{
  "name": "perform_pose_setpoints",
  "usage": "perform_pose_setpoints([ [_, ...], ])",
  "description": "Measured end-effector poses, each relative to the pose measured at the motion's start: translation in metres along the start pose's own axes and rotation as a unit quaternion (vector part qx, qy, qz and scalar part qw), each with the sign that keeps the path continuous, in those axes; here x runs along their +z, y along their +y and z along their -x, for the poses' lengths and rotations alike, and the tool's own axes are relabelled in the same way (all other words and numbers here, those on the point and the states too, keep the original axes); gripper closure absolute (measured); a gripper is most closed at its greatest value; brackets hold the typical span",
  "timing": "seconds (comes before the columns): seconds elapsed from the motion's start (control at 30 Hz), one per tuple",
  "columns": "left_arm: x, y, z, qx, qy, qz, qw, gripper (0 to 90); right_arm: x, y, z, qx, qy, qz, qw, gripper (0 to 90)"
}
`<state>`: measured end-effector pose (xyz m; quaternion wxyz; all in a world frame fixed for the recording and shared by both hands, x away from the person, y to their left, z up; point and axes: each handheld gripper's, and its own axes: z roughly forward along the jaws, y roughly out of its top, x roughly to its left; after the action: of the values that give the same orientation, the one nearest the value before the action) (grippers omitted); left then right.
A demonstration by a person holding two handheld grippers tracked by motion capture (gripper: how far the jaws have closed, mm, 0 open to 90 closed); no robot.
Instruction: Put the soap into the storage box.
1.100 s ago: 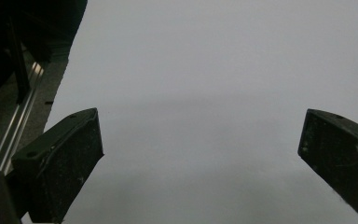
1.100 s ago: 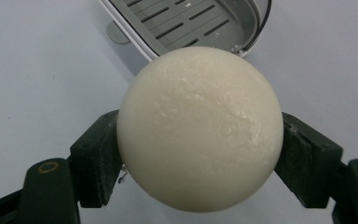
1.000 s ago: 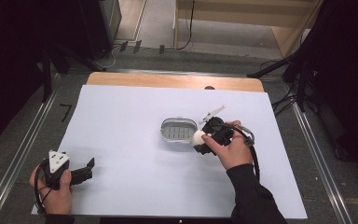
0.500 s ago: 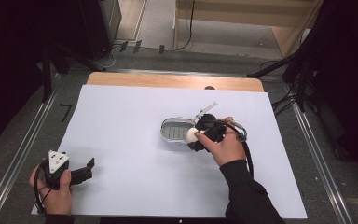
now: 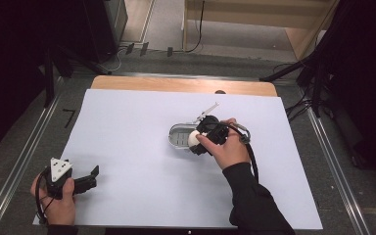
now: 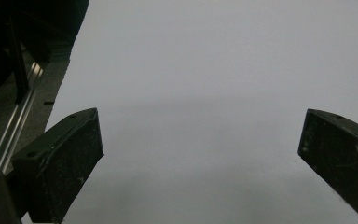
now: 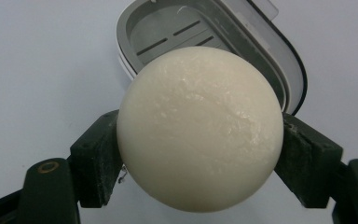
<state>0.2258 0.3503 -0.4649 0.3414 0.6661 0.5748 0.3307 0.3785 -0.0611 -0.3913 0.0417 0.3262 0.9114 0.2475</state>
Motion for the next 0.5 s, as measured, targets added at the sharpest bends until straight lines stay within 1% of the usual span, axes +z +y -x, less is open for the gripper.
perform_pose_setpoints([
  [0.5,0.0,0.0,0.0,0.0,-0.002,0.0,1.0,0.2,0.01,0.019,-0.001,0.005,0.003,-0.006,1.0,24.3],
])
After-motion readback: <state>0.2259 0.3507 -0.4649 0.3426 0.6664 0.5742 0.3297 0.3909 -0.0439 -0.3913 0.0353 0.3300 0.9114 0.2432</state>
